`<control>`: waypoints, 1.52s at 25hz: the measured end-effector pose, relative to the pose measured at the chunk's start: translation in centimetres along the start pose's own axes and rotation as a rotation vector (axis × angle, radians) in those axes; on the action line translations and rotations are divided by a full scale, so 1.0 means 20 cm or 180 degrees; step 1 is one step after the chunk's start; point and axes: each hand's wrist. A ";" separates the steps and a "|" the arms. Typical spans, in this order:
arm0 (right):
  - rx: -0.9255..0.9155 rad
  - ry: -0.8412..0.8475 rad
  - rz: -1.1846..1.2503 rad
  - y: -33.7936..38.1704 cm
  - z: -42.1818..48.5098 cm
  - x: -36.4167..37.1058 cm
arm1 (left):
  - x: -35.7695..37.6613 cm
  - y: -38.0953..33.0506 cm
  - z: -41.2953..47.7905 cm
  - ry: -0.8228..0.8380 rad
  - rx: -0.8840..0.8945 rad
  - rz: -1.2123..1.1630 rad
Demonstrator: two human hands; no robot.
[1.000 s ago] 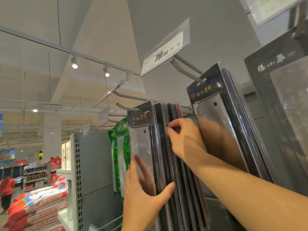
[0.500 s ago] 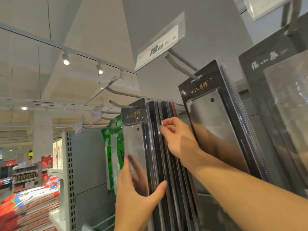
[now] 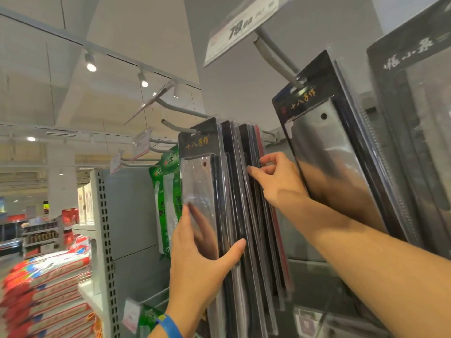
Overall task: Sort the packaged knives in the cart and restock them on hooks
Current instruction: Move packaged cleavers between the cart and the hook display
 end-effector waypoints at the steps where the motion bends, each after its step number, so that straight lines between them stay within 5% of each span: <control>1: -0.0066 0.0057 -0.0003 0.00 -0.01 0.00 | 0.00 0.00 0.00 0.0014 0.0007 0.0014; 15: -0.0336 0.0725 -0.0054 0.05 -0.05 0.00 | 0.03 0.01 0.00 0.0038 0.0054 -0.0118; 19: -0.0595 0.0165 -0.0275 0.01 -0.05 0.01 | 0.03 0.02 0.00 0.0076 0.0035 -0.0157; 22: -0.0121 -0.0256 -0.0300 -0.01 0.00 0.00 | 0.02 0.03 0.00 0.0045 0.0076 -0.0157; 29: -0.0155 0.0026 0.0438 -0.07 0.04 0.02 | 0.02 0.02 -0.01 0.0059 0.0054 -0.0206; 38: -0.0314 0.0525 0.0452 -0.07 0.05 0.00 | 0.03 0.03 0.00 0.0062 0.0046 -0.0144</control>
Point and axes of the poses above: each hand's wrist, its own z-axis towards the middle knuckle, its own x-axis out of the palm, y = z × x, and after that the axes turned 6 degrees about y, right-handed
